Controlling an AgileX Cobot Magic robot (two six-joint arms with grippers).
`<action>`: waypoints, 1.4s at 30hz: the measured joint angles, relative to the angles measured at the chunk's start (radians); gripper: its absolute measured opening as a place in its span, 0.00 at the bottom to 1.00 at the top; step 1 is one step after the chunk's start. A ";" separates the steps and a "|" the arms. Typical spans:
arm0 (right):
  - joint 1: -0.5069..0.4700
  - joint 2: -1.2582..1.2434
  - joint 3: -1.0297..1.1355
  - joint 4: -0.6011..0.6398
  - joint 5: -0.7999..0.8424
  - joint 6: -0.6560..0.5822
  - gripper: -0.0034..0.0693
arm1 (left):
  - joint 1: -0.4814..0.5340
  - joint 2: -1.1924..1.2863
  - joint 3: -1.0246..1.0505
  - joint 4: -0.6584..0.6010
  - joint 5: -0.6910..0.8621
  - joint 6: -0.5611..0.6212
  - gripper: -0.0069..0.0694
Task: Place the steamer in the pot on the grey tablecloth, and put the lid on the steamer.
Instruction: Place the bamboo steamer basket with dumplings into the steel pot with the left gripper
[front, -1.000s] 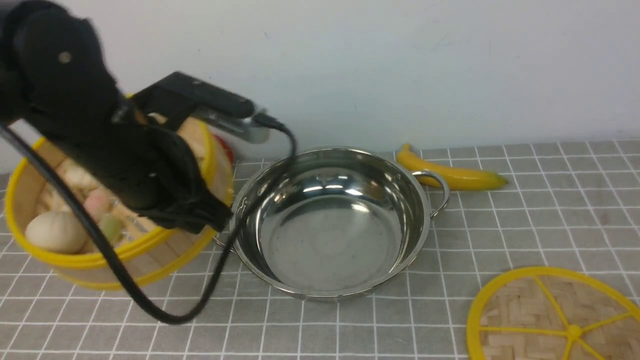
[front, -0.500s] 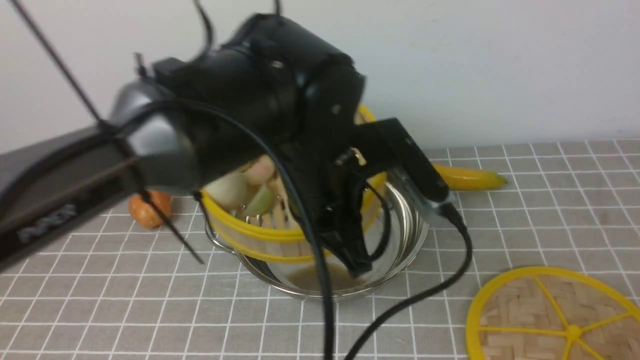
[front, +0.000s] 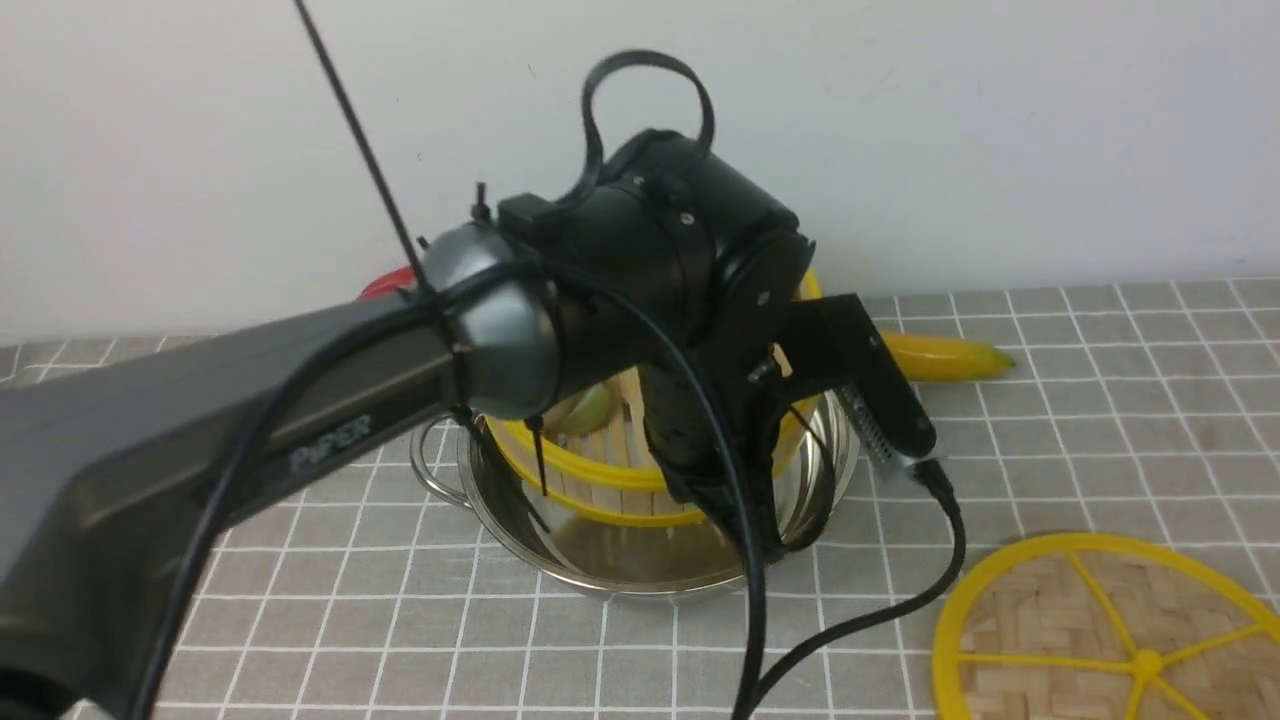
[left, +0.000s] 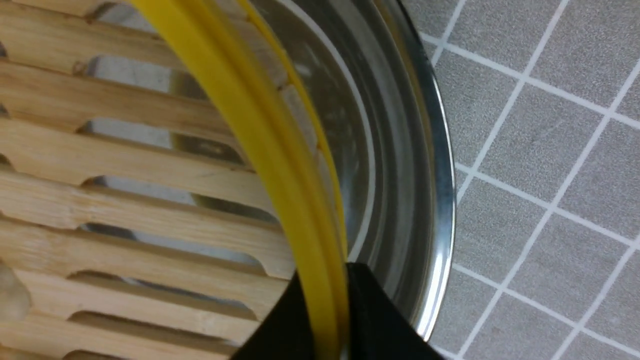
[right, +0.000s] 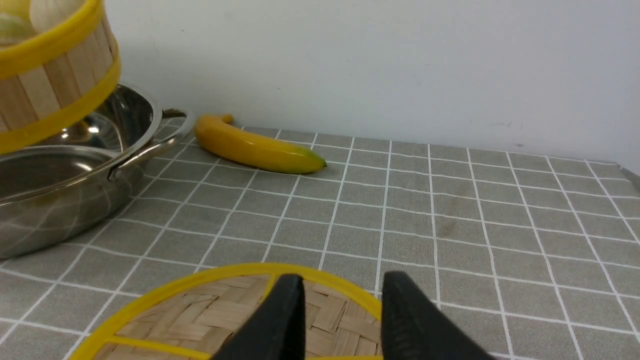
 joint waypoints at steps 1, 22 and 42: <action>0.000 0.000 0.000 0.000 0.000 0.000 0.38 | 0.000 0.013 0.000 0.000 -0.002 0.001 0.13; 0.000 0.000 0.000 0.000 0.000 0.000 0.38 | 0.044 0.076 0.000 -0.150 -0.024 0.075 0.13; 0.000 0.000 0.000 0.000 0.000 0.000 0.38 | 0.045 0.118 0.000 -0.169 -0.054 0.090 0.13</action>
